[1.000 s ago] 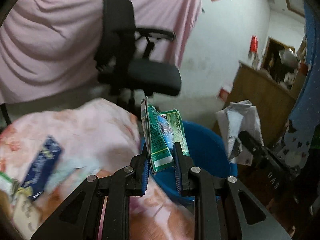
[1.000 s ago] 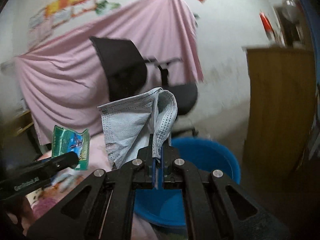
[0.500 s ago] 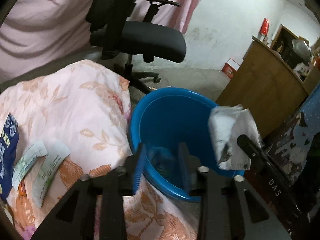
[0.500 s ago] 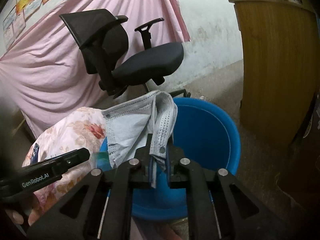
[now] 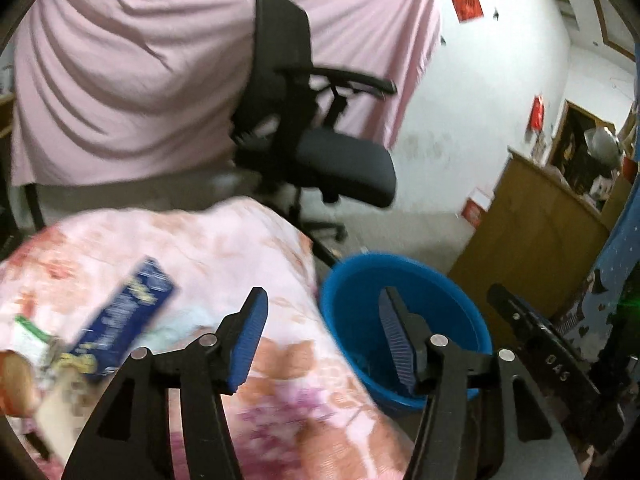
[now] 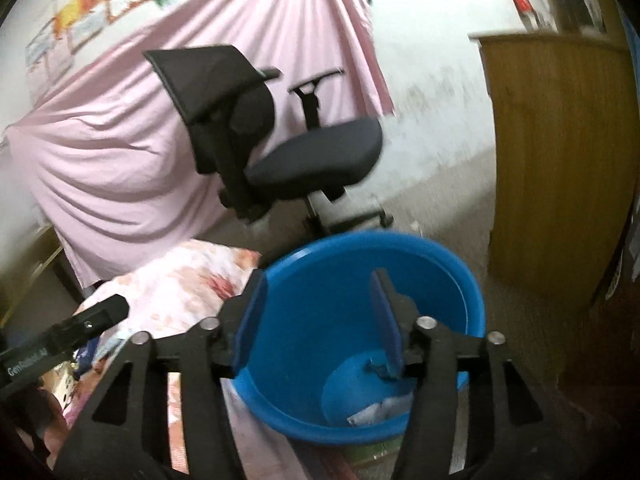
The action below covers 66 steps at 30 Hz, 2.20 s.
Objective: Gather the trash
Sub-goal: 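Move both tools back over the quilt toward the remaining trash, then grasp the red paper packet with the left tool while the right tool grasps the beige phone case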
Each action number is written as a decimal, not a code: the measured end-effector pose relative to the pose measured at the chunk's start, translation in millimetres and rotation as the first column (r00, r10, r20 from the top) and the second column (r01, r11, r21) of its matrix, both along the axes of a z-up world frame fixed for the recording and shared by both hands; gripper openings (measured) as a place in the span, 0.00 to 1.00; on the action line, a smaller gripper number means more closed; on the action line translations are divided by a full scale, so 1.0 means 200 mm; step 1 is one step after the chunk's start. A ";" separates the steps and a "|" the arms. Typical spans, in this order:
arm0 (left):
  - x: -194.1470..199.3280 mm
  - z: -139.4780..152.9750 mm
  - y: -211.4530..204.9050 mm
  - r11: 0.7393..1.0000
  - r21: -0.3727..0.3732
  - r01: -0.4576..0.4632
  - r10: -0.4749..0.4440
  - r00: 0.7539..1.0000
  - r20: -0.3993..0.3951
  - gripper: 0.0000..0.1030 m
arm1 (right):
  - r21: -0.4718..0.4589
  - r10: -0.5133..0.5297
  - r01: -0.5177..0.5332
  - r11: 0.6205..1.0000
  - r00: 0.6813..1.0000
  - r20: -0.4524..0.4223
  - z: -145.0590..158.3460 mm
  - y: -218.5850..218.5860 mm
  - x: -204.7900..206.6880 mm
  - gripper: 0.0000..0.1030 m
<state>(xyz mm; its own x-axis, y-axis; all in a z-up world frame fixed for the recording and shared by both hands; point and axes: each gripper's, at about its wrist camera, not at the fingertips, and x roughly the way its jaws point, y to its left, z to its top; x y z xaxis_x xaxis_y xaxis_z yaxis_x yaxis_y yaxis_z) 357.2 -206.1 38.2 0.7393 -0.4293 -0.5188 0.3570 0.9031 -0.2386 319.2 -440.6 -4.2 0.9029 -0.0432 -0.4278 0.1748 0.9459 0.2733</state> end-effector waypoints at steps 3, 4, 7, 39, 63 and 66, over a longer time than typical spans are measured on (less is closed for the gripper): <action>-0.08 0.05 0.13 0.998 -0.027 -0.063 0.065 0.996 0.067 0.70 | -0.025 0.028 -0.026 0.999 0.997 0.073 0.07 0.07 -0.05 0.92; -0.11 0.06 0.18 0.995 -0.041 -0.087 0.091 0.992 0.088 0.79 | -0.034 0.040 -0.036 0.999 0.994 0.104 0.09 0.11 -0.07 0.98; -0.19 0.10 0.32 0.986 -0.074 -0.152 0.162 0.976 0.143 0.90 | -0.060 0.072 -0.063 0.996 0.982 0.175 0.15 0.19 -0.12 1.00; -0.63 -0.17 1.07 0.889 0.028 -0.457 0.431 0.856 0.287 0.97 | -0.367 0.445 -0.357 0.859 0.875 0.192 0.21 1.03 -0.23 1.00; -0.31 -0.29 1.28 0.959 -0.035 -0.282 0.278 0.957 -0.083 0.33 | -0.217 0.554 -0.613 0.759 0.785 -0.279 -0.10 1.33 0.18 0.61; -0.30 -0.30 1.28 0.963 -0.030 -0.269 0.265 0.959 -0.101 0.26 | -0.203 0.561 -0.630 0.750 0.767 -0.310 -0.13 1.36 0.22 0.57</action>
